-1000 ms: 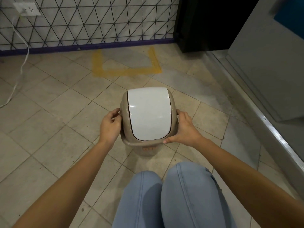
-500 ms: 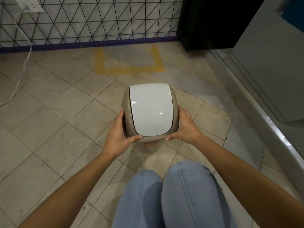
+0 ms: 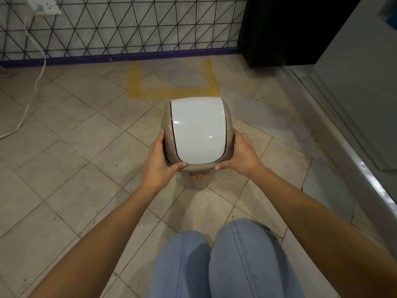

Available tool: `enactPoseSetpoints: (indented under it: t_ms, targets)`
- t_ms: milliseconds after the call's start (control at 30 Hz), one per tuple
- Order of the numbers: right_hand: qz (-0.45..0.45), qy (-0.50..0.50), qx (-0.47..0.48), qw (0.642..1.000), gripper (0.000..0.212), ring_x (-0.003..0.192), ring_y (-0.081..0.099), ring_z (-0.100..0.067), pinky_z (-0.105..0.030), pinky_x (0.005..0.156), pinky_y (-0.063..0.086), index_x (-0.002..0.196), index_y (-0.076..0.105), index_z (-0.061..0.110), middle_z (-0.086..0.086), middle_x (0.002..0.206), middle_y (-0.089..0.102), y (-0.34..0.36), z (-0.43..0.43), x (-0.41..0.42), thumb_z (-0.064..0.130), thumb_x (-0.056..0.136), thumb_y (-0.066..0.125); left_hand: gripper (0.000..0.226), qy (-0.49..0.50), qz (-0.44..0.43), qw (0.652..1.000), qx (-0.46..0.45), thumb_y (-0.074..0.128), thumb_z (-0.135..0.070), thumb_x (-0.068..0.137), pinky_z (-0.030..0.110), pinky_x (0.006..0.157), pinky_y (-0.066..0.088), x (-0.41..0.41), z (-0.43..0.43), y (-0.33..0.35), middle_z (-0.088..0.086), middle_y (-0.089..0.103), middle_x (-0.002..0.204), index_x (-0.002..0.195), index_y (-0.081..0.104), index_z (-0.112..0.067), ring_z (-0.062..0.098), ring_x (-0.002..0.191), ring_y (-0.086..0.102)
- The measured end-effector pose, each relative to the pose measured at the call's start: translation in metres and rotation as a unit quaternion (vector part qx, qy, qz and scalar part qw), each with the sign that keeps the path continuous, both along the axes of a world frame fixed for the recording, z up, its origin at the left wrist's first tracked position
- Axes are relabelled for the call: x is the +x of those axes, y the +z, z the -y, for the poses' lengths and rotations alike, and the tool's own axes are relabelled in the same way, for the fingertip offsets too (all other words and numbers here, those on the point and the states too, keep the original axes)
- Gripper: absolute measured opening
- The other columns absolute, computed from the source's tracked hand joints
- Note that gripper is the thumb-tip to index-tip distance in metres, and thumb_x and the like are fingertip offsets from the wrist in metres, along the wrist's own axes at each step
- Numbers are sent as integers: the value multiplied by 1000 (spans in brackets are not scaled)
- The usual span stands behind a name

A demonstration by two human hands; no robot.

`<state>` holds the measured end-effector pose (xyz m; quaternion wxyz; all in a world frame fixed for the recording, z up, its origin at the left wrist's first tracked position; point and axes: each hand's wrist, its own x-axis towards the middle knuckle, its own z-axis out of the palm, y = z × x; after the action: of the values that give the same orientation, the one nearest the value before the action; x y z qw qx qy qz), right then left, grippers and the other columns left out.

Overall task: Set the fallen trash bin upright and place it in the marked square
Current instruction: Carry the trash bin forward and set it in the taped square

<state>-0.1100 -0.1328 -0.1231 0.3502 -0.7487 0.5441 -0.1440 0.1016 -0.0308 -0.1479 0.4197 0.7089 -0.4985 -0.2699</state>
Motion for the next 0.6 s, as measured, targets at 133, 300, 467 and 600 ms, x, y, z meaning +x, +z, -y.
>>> enactPoseSetpoints:
  t_ms: [133,300,467,600]
  targets:
    - [0,-4,-5,1000,121,127,34,-24,-40,106,35,141,28,16,-6,131,42,0,16,5,24,40,93,111,17,-14,1000,0,86,-21,61,45,110,35,1,14,1,0,35,149,149,18,-22,18,137,32]
    - [8,-2,-13,1000,119,125,36,-25,-39,104,36,141,29,16,-6,129,43,-1,34,11,25,40,93,110,22,-16,1000,8,86,-18,62,43,110,36,6,33,4,0,36,149,149,18,-22,17,137,34]
    - [18,0,-13,1000,116,125,35,-24,-34,100,34,139,31,17,-6,129,44,-3,52,17,25,41,93,109,35,-16,999,15,85,-17,63,42,110,37,9,49,6,0,35,150,149,17,-25,17,136,36]
    - [26,-3,-12,1000,117,125,34,-24,-32,100,33,139,30,18,-5,129,44,-3,63,20,23,41,93,109,37,0,999,26,84,-19,65,45,109,36,11,61,8,0,35,149,149,16,-25,19,136,36]
